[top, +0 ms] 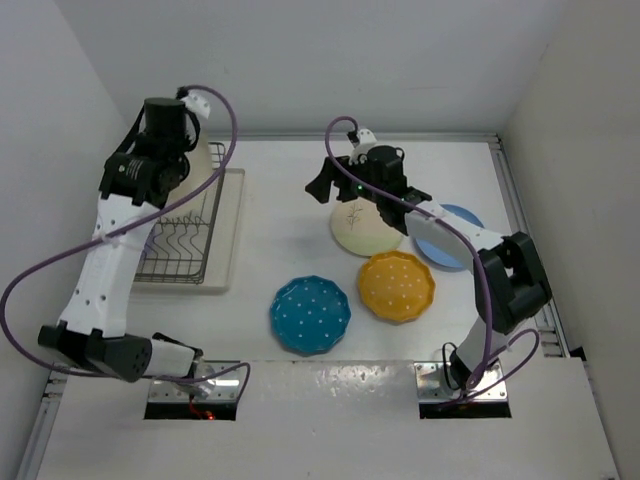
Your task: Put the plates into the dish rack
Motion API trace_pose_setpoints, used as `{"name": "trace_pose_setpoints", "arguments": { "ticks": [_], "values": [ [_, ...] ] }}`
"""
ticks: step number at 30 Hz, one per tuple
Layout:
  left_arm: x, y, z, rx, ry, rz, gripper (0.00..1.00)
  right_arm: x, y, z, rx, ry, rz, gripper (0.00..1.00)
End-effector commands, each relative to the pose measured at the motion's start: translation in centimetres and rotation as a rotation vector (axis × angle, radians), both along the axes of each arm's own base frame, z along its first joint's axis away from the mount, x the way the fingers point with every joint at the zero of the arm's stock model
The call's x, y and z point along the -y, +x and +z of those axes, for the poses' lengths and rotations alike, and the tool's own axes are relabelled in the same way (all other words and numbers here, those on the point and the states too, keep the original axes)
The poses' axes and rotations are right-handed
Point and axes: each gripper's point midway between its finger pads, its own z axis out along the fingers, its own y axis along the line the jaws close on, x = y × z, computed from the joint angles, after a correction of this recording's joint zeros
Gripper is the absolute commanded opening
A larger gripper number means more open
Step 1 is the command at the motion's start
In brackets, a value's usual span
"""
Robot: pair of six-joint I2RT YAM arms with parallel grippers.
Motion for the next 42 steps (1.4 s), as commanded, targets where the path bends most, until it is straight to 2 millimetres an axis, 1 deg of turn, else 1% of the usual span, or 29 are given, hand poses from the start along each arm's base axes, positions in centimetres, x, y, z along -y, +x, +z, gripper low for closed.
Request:
{"name": "trace_pose_setpoints", "arguments": {
  "ticks": [1, 2, 3, 4, 5, 6, 8, 10, 12, 13, 14, 15, 19, 22, 23, 24, 25, 27, 28, 30, 31, 32, 36, 38, 39, 40, 41, 42],
  "values": [
    [-6.4, -4.1, -1.8, -0.094, 0.214, 0.291, 0.0, -1.0, 1.1, 1.3, -0.006, 0.013, 0.028, 0.92],
    [-6.6, -4.4, -2.2, -0.107, 0.233, 0.297, 0.0, -1.2, 1.1, 1.5, -0.008, 0.012, 0.035, 0.92],
    [-7.3, -4.7, -2.1, -0.098, 0.249, 0.322, 0.0, -1.4, 1.2, 1.2, -0.032, 0.004, 0.042, 0.92],
    [-7.8, -5.1, -2.6, -0.114, 0.27, 0.344, 0.0, -1.6, 1.6, 1.6, -0.031, 0.008, 0.043, 0.92],
    [-8.2, -5.6, -2.2, -0.102, 0.291, 0.374, 0.0, -1.7, 1.7, 1.4, -0.041, 0.008, 0.043, 0.92],
    [-8.6, -5.7, -2.2, -0.103, 0.304, 0.394, 0.0, -2.0, 1.7, 1.8, -0.042, 0.017, 0.043, 0.91],
    [-8.7, -5.6, -1.6, -0.077, 0.318, 0.4, 0.0, -2.3, 1.8, 1.8, -0.056, 0.024, 0.043, 0.91],
    [-8.7, -5.4, -1.7, -0.076, 0.345, 0.409, 0.0, -2.6, 1.5, 1.7, -0.071, 0.033, 0.044, 0.91],
    [-9.0, -5.7, -2.8, -0.105, 0.386, 0.429, 0.0, -2.4, 1.7, 1.9, -0.079, 0.039, 0.038, 0.9],
    [-9.1, -5.8, -2.2, -0.076, 0.407, 0.437, 0.0, -2.6, 1.5, 2.0, -0.084, 0.041, 0.039, 0.9],
    [-9.4, -6.1, -3.6, -0.111, 0.441, 0.45, 0.0, -2.5, 1.5, 2.0, -0.087, 0.036, 0.039, 0.9],
    [-9.4, -6.1, -4.0, -0.118, 0.461, 0.457, 0.0, -2.4, 1.5, 2.0, -0.088, 0.035, 0.037, 0.9],
    [-9.9, -6.4, -3.3, -0.089, 0.488, 0.476, 0.0, -2.0, 1.7, 2.2, -0.086, 0.019, 0.026, 0.9],
    [-9.8, -6.1, -3.9, -0.087, 0.509, 0.459, 0.0, -2.3, 1.5, 2.3, -0.092, 0.029, 0.023, 0.9],
    [-9.9, -6.1, -3.6, -0.069, 0.519, 0.46, 0.0, -2.3, 1.6, 2.2, -0.093, 0.032, 0.021, 0.9],
    [-9.9, -6.0, -4.6, -0.09, 0.535, 0.453, 0.0, -2.3, 1.5, 2.2, -0.099, 0.034, 0.022, 0.89],
    [-9.9, -6.1, -4.6, -0.079, 0.539, 0.454, 0.0, -2.2, 1.5, 2.1, -0.098, 0.033, 0.019, 0.89],
    [-9.8, -5.8, -5.2, -0.069, 0.535, 0.444, 0.0, -2.2, 1.5, 1.9, -0.106, 0.032, 0.018, 0.89],
    [-9.8, -5.8, -6.0, -0.091, 0.546, 0.437, 0.0, -2.2, 1.4, 2.1, -0.103, 0.034, 0.02, 0.89],
    [-9.8, -5.8, -6.8, -0.097, 0.545, 0.436, 0.0, -2.2, 1.3, 1.9, -0.107, 0.031, 0.021, 0.89],
    [-9.7, -5.7, -7.6, -0.106, 0.541, 0.421, 0.0, -2.1, 1.2, 2.0, -0.106, 0.03, 0.019, 0.89],
    [-9.7, -5.8, -7.9, -0.111, 0.534, 0.421, 0.0, -1.9, 1.2, 1.7, -0.108, 0.026, 0.015, 0.89],
    [-9.9, -5.6, -10.6, -0.152, 0.529, 0.413, 0.0, -1.7, 1.0, 1.7, -0.109, 0.022, 0.014, 0.89],
    [-10.1, -5.5, -11.2, -0.156, 0.515, 0.414, 0.0, -1.8, 0.9, 1.5, -0.108, 0.017, 0.016, 0.89],
    [-10.0, -5.4, -11.8, -0.157, 0.492, 0.407, 0.0, -1.7, 0.9, 1.7, -0.109, 0.021, 0.013, 0.89],
    [-9.8, -4.8, -12.5, -0.17, 0.476, 0.388, 0.0, -1.8, 0.9, 1.8, -0.107, 0.022, 0.016, 0.89],
    [-9.6, -4.9, -13.5, -0.188, 0.445, 0.383, 0.0, -1.8, 0.9, 1.7, -0.106, 0.019, 0.012, 0.89],
    [-9.5, -4.6, -14.0, -0.196, 0.426, 0.374, 0.0, -1.6, 0.9, 1.7, -0.107, 0.018, 0.009, 0.89]
  ]
}}
